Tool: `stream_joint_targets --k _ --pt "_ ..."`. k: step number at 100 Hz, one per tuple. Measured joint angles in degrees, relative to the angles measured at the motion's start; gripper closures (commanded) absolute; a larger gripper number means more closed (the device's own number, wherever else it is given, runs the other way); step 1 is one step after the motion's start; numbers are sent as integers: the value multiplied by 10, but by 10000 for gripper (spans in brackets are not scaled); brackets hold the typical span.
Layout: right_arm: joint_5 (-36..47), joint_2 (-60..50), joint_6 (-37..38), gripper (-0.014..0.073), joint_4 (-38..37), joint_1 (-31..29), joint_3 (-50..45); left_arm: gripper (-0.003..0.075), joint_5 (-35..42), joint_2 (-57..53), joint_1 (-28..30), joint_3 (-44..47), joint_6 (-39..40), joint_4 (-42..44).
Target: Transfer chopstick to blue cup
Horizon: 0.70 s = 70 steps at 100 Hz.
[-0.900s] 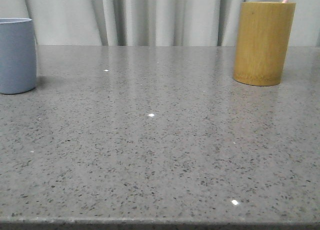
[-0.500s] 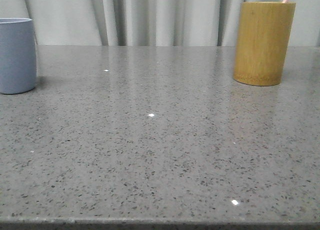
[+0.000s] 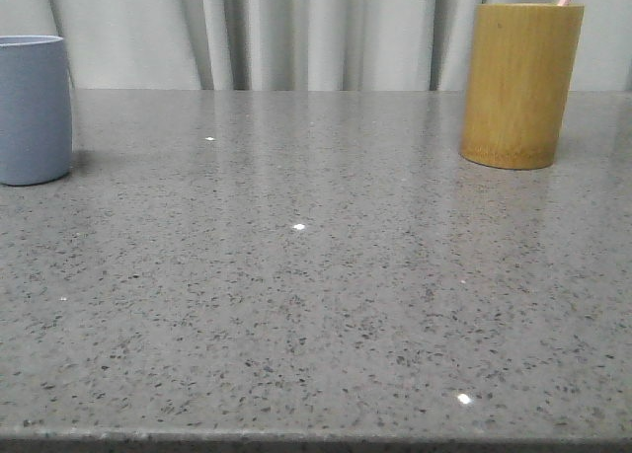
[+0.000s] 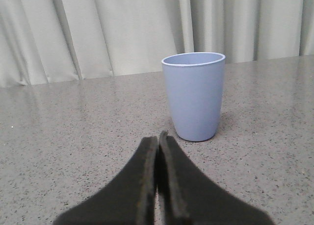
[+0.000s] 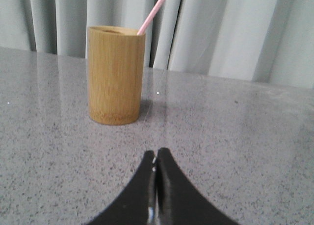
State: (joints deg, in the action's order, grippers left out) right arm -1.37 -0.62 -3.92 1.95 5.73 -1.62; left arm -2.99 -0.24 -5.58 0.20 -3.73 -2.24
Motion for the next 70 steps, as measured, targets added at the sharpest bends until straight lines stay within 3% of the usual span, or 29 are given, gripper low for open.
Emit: stream_joint_targets --k 30,49,70 --pt "45 0 4 662 8 0 6 739 30 0 0 -5 0 -22" --pt "-51 8 4 662 11 0 101 739 -39 1 0 -80 0 -81" --pt "-235 103 5 662 15 0 280 739 -193 92 0 -238 0 -142"
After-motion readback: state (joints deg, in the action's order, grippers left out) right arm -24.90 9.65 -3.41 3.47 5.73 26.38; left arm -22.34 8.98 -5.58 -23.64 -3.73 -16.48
